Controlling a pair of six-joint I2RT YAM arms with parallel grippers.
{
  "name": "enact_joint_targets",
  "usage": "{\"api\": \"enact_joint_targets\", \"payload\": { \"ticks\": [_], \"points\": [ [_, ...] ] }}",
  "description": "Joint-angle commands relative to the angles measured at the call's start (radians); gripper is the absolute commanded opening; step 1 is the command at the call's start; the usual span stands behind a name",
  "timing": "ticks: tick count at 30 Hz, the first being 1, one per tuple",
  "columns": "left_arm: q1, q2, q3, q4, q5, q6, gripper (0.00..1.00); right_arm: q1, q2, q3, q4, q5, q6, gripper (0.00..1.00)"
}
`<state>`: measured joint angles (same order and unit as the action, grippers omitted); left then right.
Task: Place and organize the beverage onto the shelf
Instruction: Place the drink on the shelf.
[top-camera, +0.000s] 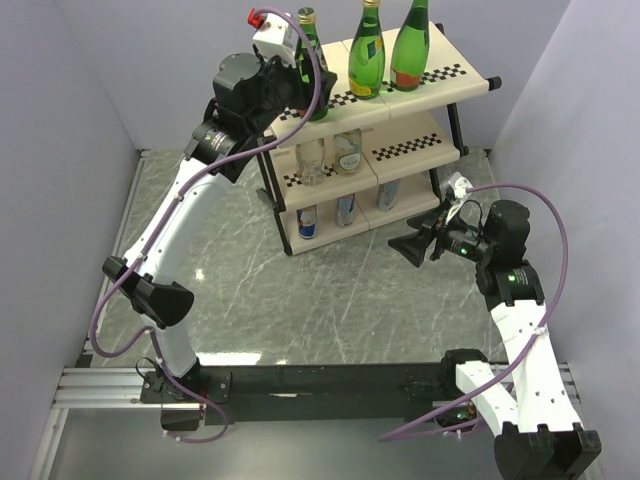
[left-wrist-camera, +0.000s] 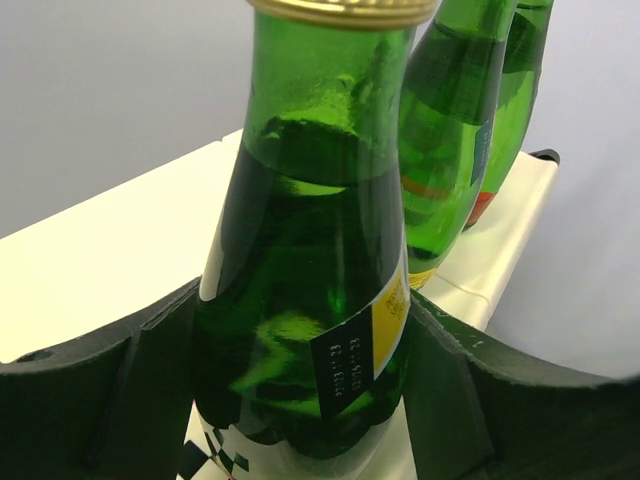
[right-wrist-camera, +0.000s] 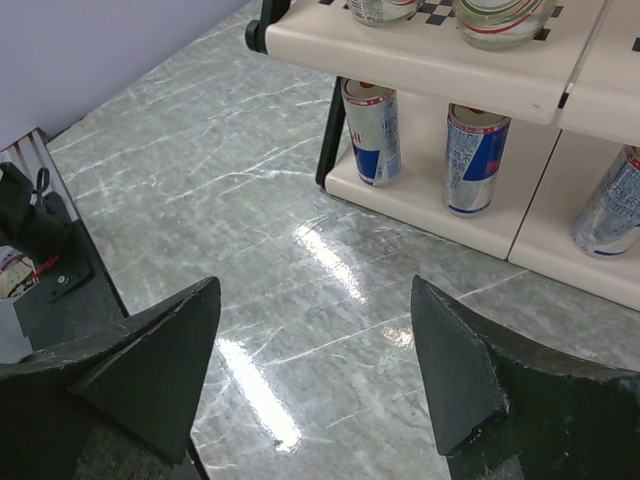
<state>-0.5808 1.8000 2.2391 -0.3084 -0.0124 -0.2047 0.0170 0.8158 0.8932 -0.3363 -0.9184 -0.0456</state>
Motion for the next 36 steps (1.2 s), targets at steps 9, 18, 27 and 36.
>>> {"api": "enact_joint_targets", "payload": {
  "ticks": [9, 18, 27, 36],
  "points": [
    [0.002, -0.017, 0.076, 0.14, 0.031, -0.036, 0.89, -0.006, -0.014, 0.0, 0.039, -0.01, 0.004, 0.82],
    [0.002, -0.062, 0.068, 0.143, 0.066, -0.039, 1.0, -0.005, -0.009, 0.003, 0.034, 0.003, -0.007, 0.82],
    [0.002, -0.159, 0.033, 0.108, 0.146, -0.071, 0.99, -0.006, -0.01, 0.003, 0.034, 0.024, -0.014, 0.82],
    [0.002, -0.48, -0.376, 0.17, 0.079, -0.055, 0.99, -0.015, -0.035, 0.013, 0.032, 0.13, -0.036, 0.83]
  ]
}}
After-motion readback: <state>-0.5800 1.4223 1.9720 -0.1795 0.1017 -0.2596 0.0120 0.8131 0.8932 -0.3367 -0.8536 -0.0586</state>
